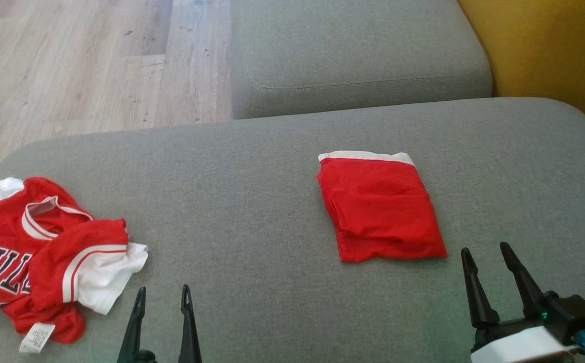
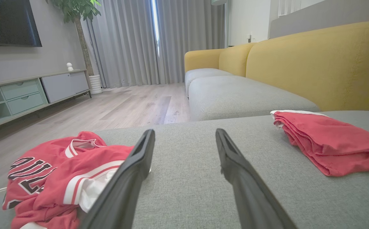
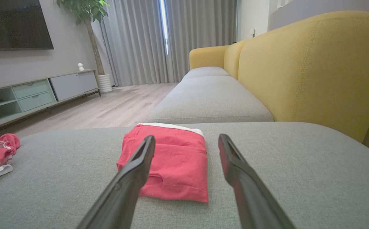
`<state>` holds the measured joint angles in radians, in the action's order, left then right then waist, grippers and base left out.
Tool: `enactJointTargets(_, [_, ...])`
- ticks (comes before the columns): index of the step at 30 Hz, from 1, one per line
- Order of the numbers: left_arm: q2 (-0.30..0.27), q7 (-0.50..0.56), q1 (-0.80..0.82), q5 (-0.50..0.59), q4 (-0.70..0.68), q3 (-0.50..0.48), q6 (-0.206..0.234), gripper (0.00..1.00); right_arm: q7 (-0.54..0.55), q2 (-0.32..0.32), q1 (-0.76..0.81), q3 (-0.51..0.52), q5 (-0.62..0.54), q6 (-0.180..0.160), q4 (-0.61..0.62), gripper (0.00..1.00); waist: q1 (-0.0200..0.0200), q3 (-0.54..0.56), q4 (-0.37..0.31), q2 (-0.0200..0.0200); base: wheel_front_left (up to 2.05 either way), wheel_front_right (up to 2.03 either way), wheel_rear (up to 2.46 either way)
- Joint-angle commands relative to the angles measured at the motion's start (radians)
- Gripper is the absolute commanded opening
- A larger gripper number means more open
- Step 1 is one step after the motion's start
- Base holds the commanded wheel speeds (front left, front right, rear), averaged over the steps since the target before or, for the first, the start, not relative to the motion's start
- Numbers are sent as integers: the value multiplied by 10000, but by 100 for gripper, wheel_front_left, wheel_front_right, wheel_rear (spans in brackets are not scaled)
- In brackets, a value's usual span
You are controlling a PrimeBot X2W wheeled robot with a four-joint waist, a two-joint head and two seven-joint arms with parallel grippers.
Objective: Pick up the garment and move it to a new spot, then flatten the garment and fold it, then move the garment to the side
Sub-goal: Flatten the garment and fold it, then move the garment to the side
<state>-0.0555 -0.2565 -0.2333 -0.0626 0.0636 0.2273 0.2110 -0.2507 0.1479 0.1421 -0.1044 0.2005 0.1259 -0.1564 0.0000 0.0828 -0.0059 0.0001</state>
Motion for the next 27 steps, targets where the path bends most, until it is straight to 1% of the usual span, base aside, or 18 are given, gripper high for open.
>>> enactJointTargets(1, [52,-53,430,85,-270,-345,14,100,-110,84,-180,-142,-110,48,267,100,0,-12,21,-1,0,0,0])
enactJointTargets(16, [53,-53,800,203,-641,-381,8,100,-110,62,-392,-195,-160,48,134,100,0,-448,7,-1,0,0,0])
enactJointTargets(27, [53,-53,1345,282,-866,-234,-216,100,-110,414,-1510,-52,-243,48,-460,100,0,-1402,288,-1,0,0,0])
